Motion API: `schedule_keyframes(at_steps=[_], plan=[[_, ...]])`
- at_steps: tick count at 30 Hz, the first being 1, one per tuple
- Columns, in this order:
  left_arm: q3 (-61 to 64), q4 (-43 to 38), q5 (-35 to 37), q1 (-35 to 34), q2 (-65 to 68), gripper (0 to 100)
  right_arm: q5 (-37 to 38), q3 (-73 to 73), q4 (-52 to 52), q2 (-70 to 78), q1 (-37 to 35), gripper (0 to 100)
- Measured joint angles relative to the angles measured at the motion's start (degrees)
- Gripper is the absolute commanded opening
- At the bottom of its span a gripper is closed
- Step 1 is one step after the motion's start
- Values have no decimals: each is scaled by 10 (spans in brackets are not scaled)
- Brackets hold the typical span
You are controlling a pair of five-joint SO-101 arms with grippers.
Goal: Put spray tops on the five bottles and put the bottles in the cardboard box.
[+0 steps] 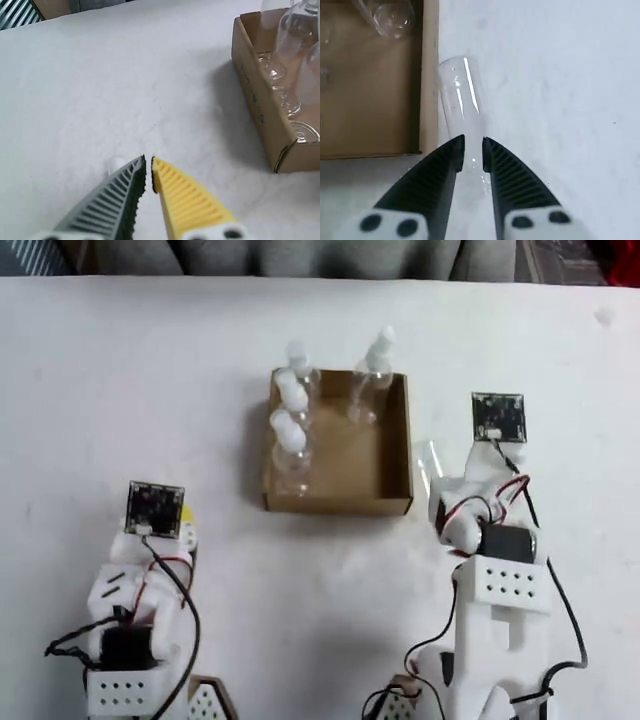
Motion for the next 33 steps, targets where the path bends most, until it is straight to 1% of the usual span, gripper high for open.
schedule_keyframes(at_steps=[5,7,10,12,16,19,25,29,33], plan=[[0,0,0,0,0,20,-5,0,-36,10,-1,38],[0,0,0,2,0,20,1,-5,-46,45,0,89],[0,0,0,4,0,20,6,-45,-55,127,11,191],[0,0,0,4,0,21,6,-82,-55,194,18,224],[0,0,0,4,0,21,6,-146,-55,319,14,226],[0,0,0,4,0,21,5,-173,-56,360,12,226],[0,0,0,4,0,21,6,-180,-55,361,-11,226],[0,0,0,4,0,21,6,-181,-33,357,-19,226],[0,0,0,4,0,21,-33,-180,4,340,-22,226]])
